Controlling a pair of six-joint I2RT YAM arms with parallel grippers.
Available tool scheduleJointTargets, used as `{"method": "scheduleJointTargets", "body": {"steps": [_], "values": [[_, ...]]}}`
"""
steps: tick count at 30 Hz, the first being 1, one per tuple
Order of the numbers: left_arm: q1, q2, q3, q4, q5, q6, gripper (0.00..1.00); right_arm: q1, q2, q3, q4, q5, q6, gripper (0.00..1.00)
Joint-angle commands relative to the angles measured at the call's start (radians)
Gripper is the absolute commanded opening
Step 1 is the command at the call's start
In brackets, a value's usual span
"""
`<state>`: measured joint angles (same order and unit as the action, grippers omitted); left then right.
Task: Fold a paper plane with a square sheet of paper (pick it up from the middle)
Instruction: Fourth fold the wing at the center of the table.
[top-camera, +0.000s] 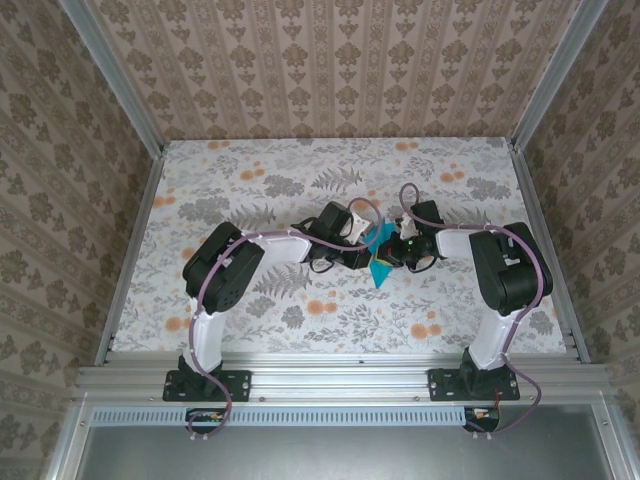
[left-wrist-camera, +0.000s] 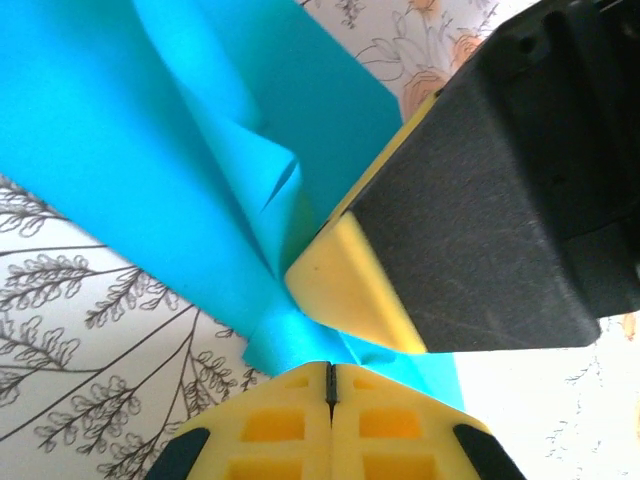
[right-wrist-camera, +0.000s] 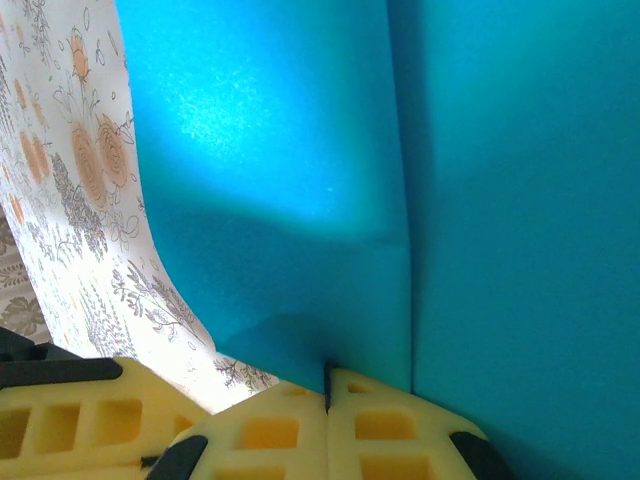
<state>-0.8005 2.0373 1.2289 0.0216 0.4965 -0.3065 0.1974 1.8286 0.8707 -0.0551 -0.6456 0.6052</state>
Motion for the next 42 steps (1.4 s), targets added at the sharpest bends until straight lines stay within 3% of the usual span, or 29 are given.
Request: {"method": "scheduleJointTargets", "body": {"steps": [1,21,34,42], "values": [[0.006,0.008,0.026,-0.049,-0.024,0.012,0.0,0.008,0.019,0.014,-0.015,-0.011,-0.013,0.01],[0.004,0.122,0.086,-0.066,-0.016,0.033,0.0,0.017,-0.017,0.024,-0.011,-0.039,0.011,0.01],[0.005,0.127,0.079,-0.081,-0.029,0.048,0.0,0.018,-0.076,0.007,0.014,-0.03,0.05,0.01],[0.006,0.123,0.07,-0.062,-0.018,0.038,0.0,0.022,-0.034,0.017,0.005,-0.032,0.038,0.01]]}}
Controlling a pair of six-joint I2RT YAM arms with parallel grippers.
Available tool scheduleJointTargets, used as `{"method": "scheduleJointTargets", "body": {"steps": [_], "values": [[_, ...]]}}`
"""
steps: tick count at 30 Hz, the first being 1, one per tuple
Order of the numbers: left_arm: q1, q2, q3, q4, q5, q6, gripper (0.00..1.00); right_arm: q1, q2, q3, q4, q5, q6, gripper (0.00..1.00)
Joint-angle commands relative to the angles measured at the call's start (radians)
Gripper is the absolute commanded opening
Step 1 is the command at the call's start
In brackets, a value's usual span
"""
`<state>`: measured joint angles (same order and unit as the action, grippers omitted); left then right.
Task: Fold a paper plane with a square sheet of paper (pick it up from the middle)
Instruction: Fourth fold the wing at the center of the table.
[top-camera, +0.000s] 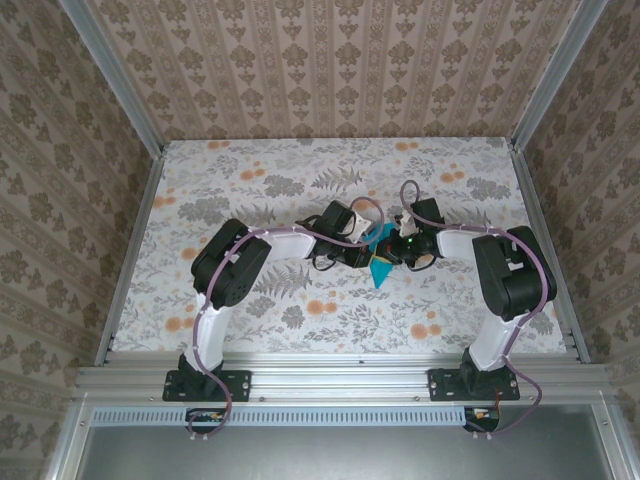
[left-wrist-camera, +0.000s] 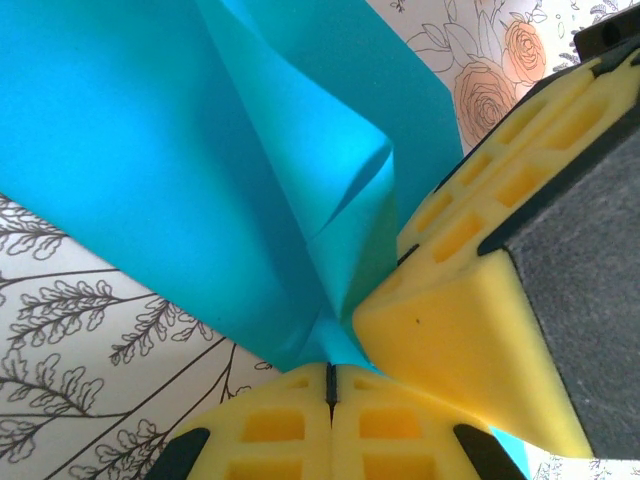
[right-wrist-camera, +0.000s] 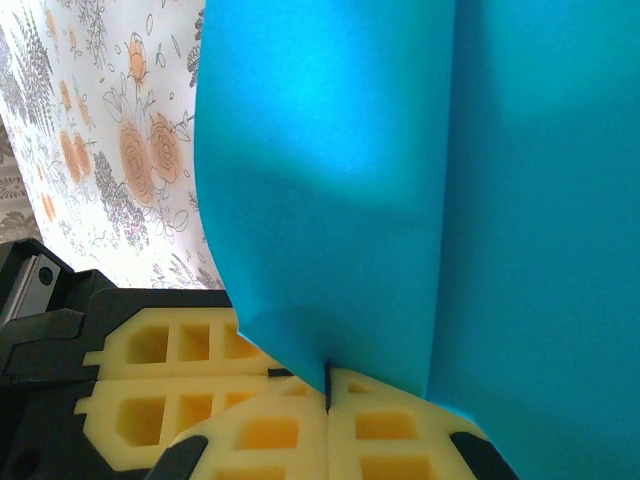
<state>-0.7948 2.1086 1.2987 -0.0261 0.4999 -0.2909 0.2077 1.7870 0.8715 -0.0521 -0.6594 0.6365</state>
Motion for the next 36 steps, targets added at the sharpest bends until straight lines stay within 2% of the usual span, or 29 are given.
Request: {"method": "scheduleJointTargets", "body": {"steps": [1,17,28,32,36], "values": [[-0.001,0.05,-0.001,-0.012,-0.022,0.022,0.0,0.012,0.014,0.017,0.001,-0.017,0.004,0.01],[0.012,0.024,-0.027,0.041,0.018,-0.01,0.0,0.013,0.086,0.032,-0.013,0.009,-0.024,0.02],[0.017,-0.052,-0.052,0.077,0.045,-0.042,0.0,0.014,0.118,0.036,-0.031,0.029,-0.051,0.08],[0.017,-0.088,-0.055,0.081,0.049,-0.053,0.06,0.015,0.124,0.039,-0.043,0.037,-0.061,0.11],[0.022,-0.127,-0.055,0.073,0.04,-0.062,0.11,0.014,0.125,0.035,-0.035,0.032,-0.063,0.19]]}}
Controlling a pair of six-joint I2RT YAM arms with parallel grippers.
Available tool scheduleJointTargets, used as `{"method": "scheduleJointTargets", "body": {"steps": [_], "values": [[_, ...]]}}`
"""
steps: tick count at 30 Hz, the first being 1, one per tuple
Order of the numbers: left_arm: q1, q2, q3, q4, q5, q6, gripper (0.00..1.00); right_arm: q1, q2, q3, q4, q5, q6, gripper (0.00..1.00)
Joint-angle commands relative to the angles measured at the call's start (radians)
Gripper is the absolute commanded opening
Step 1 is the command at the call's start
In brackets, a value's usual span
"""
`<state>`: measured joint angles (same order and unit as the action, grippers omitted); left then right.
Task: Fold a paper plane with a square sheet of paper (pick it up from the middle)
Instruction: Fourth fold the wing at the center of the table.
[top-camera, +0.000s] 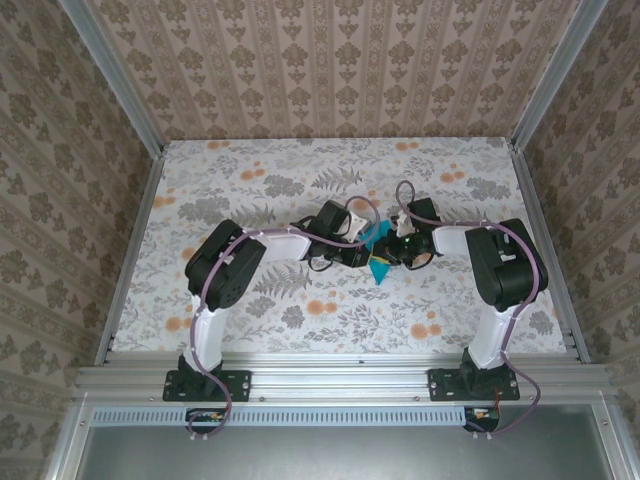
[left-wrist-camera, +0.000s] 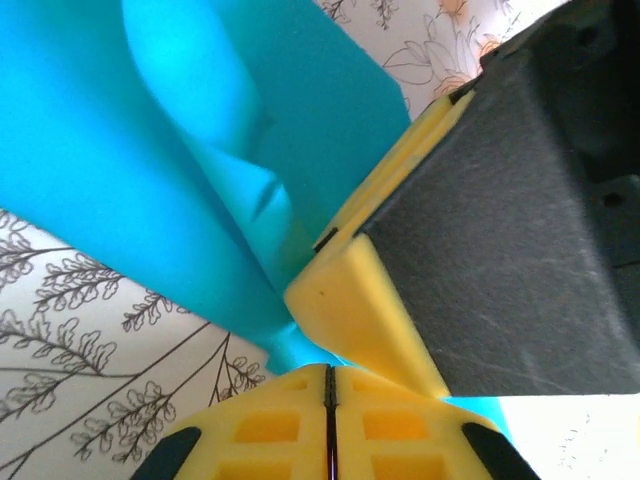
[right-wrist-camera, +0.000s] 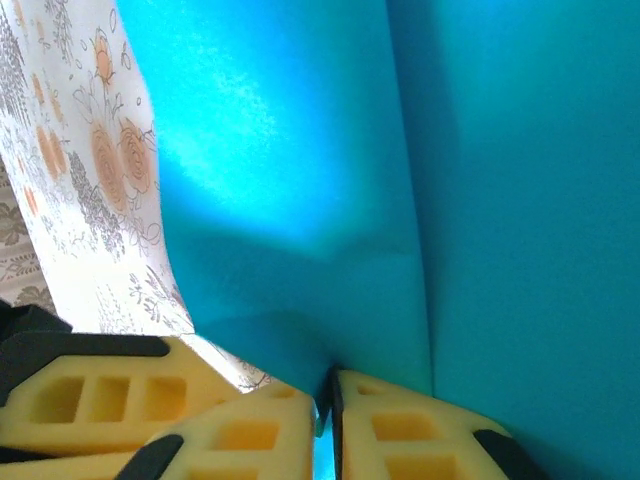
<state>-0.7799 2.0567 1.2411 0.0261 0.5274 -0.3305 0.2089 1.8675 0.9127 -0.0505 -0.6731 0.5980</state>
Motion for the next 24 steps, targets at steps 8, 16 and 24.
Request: {"method": "scheduleJointTargets", "body": {"steps": [8,16,24], "values": [[0.043,-0.13,-0.02,0.043,-0.056,-0.094,0.23,0.012,0.037,-0.015,-0.017,0.028,-0.022,0.3],[0.075,-0.097,0.027,0.041,-0.079,-0.157,0.31,0.014,0.017,-0.036,0.011,0.013,-0.015,0.34],[0.086,0.0,0.113,0.031,-0.027,-0.209,0.34,0.013,0.001,-0.056,0.022,0.004,-0.022,0.33]]}}
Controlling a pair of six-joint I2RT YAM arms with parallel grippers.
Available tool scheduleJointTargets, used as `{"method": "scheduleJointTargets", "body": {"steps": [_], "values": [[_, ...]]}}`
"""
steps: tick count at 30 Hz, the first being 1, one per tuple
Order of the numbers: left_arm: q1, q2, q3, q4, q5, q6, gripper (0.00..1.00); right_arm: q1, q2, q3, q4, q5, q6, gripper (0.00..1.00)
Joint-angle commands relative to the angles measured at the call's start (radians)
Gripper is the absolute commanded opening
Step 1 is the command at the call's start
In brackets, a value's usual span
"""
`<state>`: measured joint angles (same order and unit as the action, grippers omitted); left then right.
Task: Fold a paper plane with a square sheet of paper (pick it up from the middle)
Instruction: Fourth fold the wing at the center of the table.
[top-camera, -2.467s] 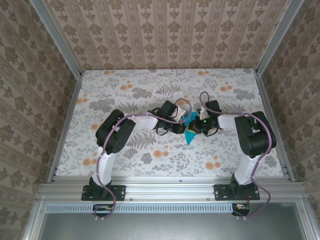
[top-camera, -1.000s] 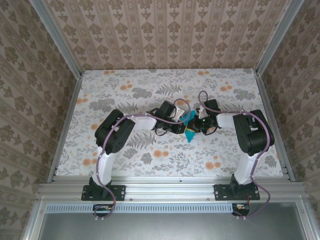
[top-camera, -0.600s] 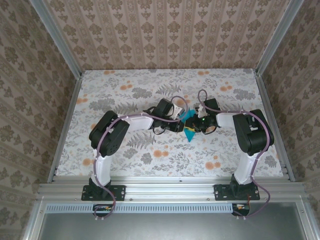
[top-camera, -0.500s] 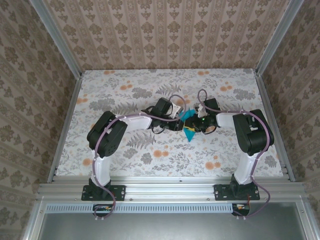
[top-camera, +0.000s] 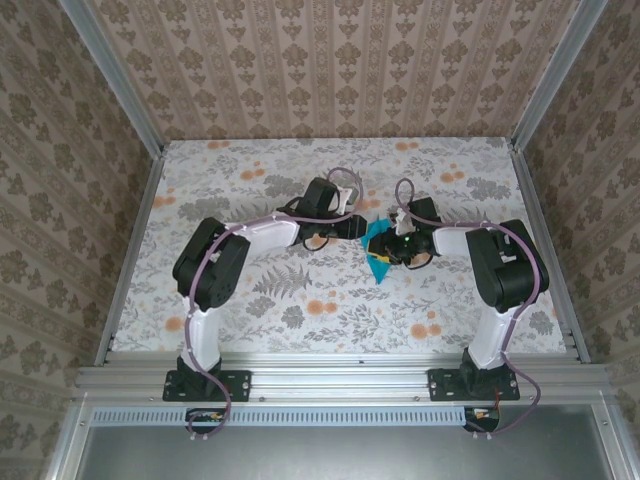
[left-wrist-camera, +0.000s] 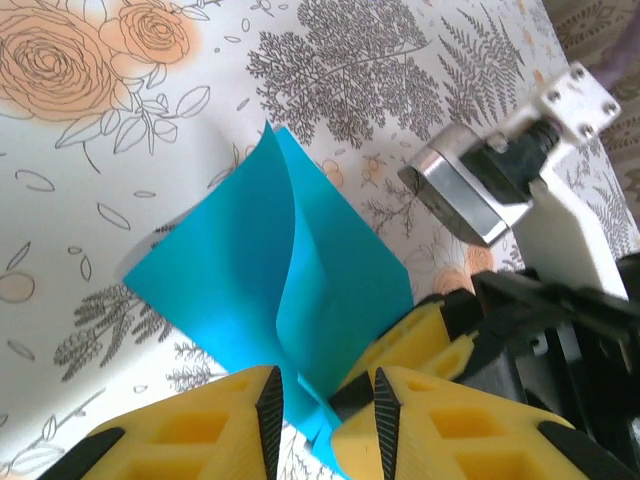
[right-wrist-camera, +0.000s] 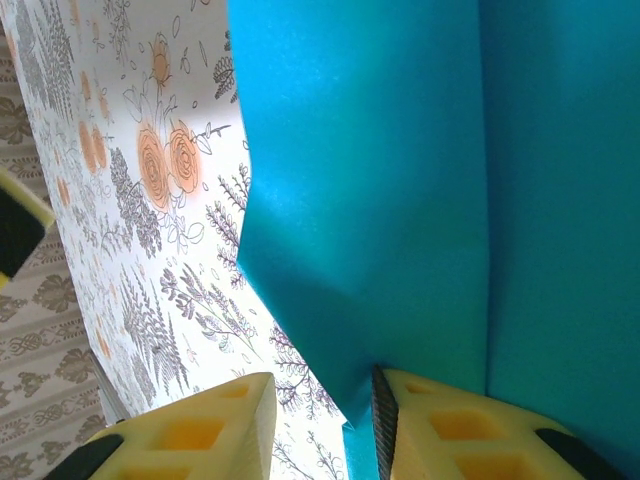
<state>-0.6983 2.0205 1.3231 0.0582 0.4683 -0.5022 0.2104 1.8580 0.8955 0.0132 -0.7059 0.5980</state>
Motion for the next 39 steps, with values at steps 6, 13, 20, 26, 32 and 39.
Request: {"method": "scheduleJointTargets", "body": {"steps": [6,13,20,26,32,39], "values": [[0.0,0.084,0.069,-0.037,0.057,-0.04,0.34,0.011,-0.003,-0.053,-0.022,0.031,-0.036,0.31],[-0.015,0.138,0.114,-0.068,0.087,-0.036,0.35,0.011,-0.011,-0.052,-0.034,0.034,-0.05,0.28],[-0.02,0.16,0.129,-0.096,0.089,-0.028,0.33,0.011,-0.013,-0.055,-0.036,0.032,-0.053,0.26],[-0.021,0.171,0.127,-0.102,0.095,-0.028,0.17,0.012,-0.013,-0.052,-0.037,0.031,-0.053,0.25],[-0.019,0.175,0.123,-0.131,0.072,-0.004,0.06,0.012,-0.025,-0.05,-0.045,0.034,-0.056,0.25],[-0.018,0.196,0.133,-0.153,0.057,0.018,0.0,0.011,-0.058,-0.045,-0.059,0.026,-0.056,0.27]]}}
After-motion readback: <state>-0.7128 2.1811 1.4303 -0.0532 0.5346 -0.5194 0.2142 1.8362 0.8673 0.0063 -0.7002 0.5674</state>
